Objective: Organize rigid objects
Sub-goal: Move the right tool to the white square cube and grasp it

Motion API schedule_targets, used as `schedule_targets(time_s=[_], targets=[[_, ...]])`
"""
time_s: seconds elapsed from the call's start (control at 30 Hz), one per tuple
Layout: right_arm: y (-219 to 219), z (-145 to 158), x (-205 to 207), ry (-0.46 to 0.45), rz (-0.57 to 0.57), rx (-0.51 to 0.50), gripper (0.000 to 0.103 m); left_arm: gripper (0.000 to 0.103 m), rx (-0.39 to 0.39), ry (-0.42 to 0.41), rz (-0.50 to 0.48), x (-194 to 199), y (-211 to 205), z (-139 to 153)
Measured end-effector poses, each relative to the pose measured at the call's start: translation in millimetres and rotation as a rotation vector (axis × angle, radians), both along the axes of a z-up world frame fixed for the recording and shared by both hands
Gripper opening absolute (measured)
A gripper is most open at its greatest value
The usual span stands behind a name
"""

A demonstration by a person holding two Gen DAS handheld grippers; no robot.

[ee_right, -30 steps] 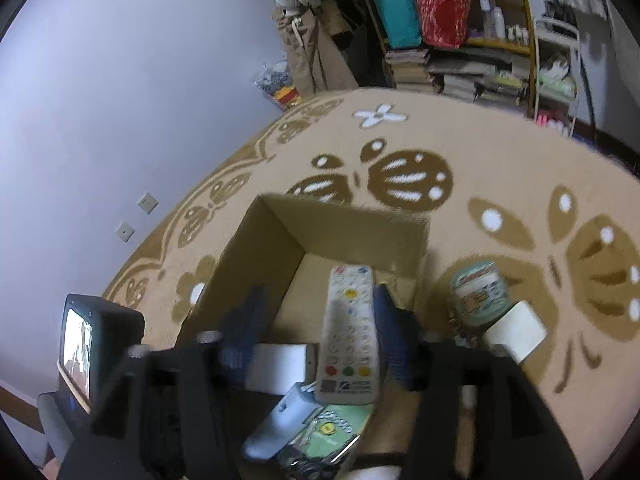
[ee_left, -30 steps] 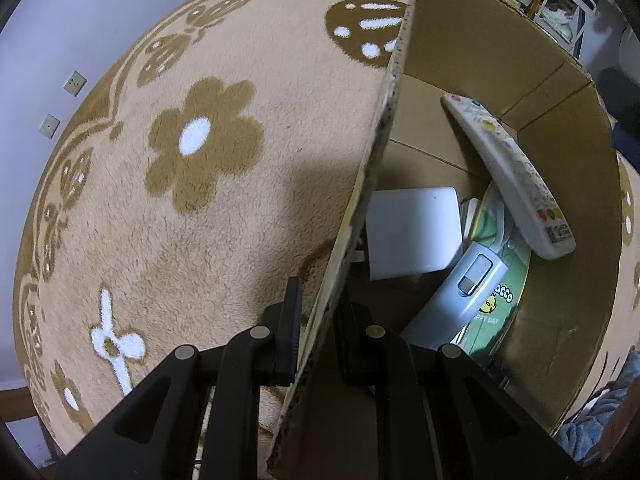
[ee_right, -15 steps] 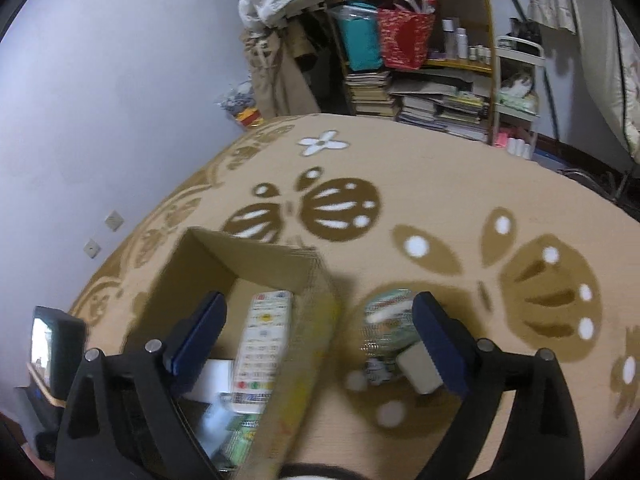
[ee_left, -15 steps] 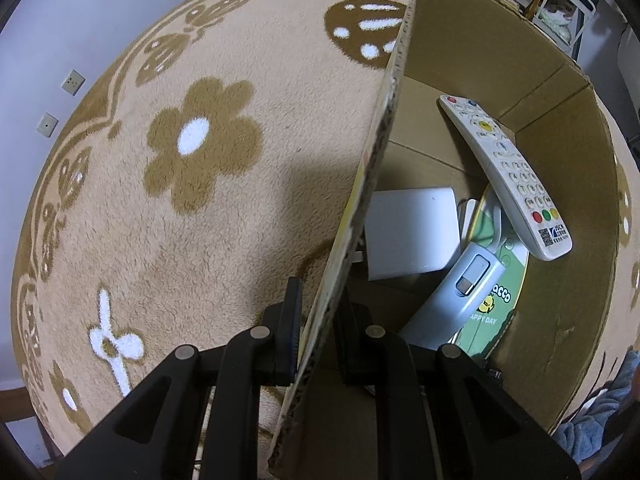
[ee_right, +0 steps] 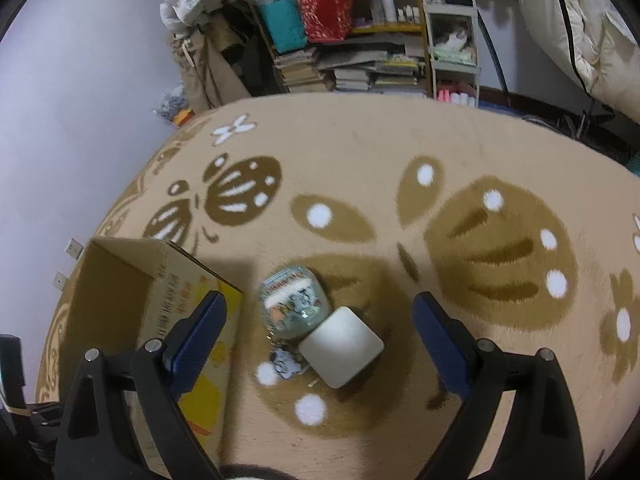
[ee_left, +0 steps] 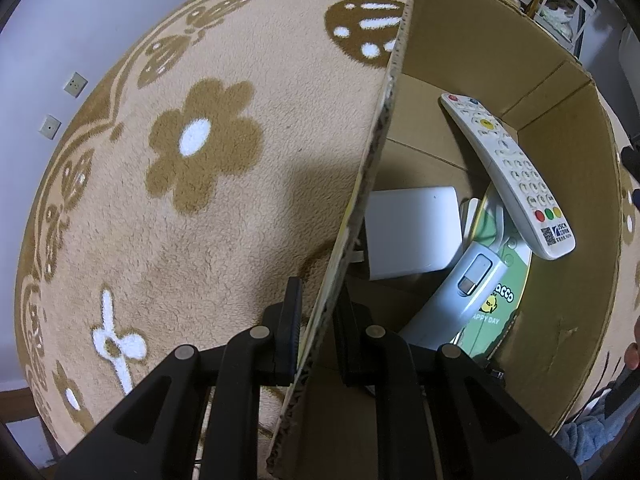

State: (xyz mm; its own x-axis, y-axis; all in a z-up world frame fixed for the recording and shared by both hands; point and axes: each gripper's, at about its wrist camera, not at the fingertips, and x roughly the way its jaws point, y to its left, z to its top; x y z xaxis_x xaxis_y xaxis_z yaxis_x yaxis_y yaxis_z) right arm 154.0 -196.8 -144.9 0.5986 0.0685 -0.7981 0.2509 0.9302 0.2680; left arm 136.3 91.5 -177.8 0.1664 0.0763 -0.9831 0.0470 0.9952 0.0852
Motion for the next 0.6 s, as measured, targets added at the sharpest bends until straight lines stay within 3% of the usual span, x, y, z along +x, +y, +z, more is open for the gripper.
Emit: schedule_targets(time_s=[0.6], targets=[[6, -51, 5, 0.136, 0.064, -0.039, 0.099, 0.014, 0.014, -0.002, 0.001, -1, -3, 1]])
